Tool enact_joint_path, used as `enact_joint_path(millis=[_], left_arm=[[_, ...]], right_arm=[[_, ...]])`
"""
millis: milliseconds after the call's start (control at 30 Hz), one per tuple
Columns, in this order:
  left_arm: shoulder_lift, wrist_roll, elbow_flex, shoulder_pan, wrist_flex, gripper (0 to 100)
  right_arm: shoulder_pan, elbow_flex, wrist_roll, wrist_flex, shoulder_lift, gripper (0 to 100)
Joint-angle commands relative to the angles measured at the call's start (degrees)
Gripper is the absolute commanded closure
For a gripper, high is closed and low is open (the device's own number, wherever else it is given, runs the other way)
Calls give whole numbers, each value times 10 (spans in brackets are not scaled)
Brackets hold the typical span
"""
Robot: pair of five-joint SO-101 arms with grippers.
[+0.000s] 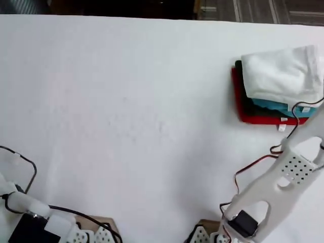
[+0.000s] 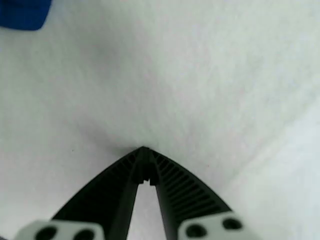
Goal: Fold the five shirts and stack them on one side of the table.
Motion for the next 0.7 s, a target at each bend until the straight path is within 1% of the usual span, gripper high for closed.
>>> enact_joint_path(millis=[0,67,167,267,400,500,667], left_arm=[[-4,7,1,-3,-11,972],[-4,7,1,-3,-11,972],[-4,7,1,-3,-11,972],[-3,7,1,-3,-11,972],[-3,7,1,-4,-11,972],[-3,7,1,-4,-11,972],[-3,7,1,-3,-11,972]], right_arm=[[-48,-27,-90,29,-55,976],[-90,6,-108,29,-43,976],[-149,75,-112,29,4,978],[-176,98,-113,29,51,978],[-173,103,-107,29,75,978],[-145,105,-105,32,80,978],[-95,154,-30,32,79,978]])
